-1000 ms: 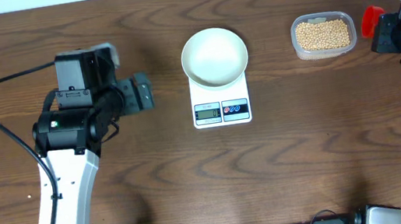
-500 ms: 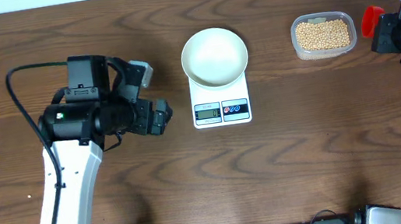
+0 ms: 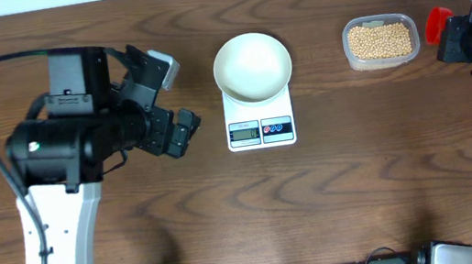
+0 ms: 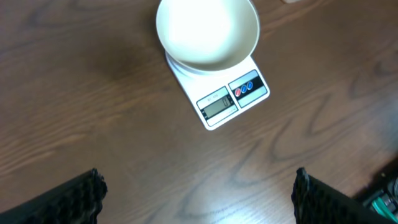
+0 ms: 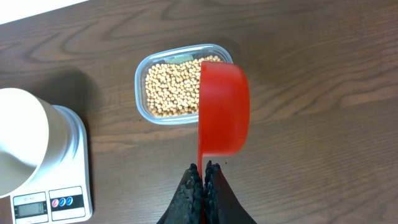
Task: Scoop item into bowl and weigh 50g on scale
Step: 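Swing the left gripper over the scale display, tilting it downward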
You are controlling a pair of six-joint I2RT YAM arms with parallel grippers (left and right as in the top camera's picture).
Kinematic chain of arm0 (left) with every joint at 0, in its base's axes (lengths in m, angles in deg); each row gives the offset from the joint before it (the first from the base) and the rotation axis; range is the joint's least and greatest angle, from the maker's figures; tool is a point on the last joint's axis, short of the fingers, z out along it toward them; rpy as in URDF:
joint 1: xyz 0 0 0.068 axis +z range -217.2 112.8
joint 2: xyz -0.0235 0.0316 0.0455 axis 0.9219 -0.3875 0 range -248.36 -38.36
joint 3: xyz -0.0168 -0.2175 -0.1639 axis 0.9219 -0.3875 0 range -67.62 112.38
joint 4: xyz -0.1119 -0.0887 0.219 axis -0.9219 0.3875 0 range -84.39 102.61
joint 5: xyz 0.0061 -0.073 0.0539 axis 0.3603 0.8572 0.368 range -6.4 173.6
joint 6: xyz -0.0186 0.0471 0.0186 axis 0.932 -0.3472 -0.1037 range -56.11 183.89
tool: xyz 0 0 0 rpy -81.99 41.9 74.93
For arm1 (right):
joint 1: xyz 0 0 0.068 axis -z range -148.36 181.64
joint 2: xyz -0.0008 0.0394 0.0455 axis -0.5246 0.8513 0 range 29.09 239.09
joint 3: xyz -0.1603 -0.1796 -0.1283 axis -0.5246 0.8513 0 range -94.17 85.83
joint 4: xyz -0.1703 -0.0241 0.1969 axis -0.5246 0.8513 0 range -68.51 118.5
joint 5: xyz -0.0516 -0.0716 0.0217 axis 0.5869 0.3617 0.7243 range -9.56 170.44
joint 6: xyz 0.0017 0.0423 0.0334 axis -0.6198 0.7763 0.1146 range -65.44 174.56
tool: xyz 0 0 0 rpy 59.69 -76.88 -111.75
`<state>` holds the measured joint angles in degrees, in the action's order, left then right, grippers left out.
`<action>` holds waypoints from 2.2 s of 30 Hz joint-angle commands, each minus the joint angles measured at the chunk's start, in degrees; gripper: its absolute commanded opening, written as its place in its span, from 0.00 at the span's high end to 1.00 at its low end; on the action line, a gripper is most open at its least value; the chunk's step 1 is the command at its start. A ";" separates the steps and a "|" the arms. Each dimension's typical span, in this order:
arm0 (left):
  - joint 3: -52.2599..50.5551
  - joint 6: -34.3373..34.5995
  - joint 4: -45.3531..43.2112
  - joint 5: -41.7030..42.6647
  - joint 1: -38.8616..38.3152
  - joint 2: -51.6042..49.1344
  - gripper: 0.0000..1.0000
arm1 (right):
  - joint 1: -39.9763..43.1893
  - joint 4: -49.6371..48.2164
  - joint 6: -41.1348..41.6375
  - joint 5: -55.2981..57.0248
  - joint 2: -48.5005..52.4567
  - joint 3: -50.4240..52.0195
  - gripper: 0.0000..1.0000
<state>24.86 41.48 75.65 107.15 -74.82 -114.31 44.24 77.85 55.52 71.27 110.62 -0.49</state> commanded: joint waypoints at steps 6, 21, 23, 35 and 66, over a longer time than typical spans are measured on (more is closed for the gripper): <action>2.60 -10.47 6.75 -1.55 -3.41 -1.84 0.02 | -0.33 0.04 -0.79 0.02 0.17 -1.29 0.99; 2.62 -5.73 3.96 -1.70 -5.01 -10.67 0.02 | -0.33 0.20 -0.79 0.02 0.17 -1.29 0.99; 2.62 -4.26 3.23 -0.83 -5.01 -10.34 0.02 | -0.33 0.17 -0.79 0.02 0.17 -1.29 0.99; 2.62 -0.79 3.19 0.07 -5.01 -9.77 0.02 | -0.33 0.04 -0.76 0.00 0.17 -1.29 0.99; 2.62 -0.81 3.19 0.02 -5.01 -9.77 0.02 | -0.33 0.02 -0.59 0.02 0.17 -1.29 0.99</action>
<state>26.94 40.12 78.71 106.21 -79.74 -124.99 44.24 77.85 55.52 71.27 110.62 -0.49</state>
